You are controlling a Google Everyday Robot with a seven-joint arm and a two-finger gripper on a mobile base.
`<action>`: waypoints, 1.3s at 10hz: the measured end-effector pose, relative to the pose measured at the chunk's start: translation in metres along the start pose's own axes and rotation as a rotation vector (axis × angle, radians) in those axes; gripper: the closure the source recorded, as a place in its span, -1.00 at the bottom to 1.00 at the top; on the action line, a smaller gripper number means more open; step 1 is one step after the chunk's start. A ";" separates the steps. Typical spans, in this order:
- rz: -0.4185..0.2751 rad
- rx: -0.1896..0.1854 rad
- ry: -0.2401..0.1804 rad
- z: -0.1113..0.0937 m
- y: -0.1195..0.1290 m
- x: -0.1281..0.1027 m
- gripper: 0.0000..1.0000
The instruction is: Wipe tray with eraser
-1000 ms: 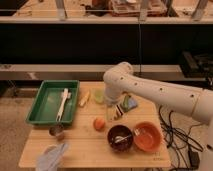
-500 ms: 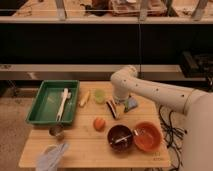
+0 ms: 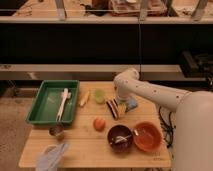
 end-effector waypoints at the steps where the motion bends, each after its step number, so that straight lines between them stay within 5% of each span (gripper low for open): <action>1: 0.020 0.005 0.005 0.000 0.000 -0.003 -0.60; 7: 0.168 -0.013 0.053 0.023 0.004 -0.008 -0.57; 10: 0.172 -0.014 0.033 0.026 0.004 -0.025 -0.07; 13: 0.108 -0.025 -0.030 0.032 0.007 -0.037 0.56</action>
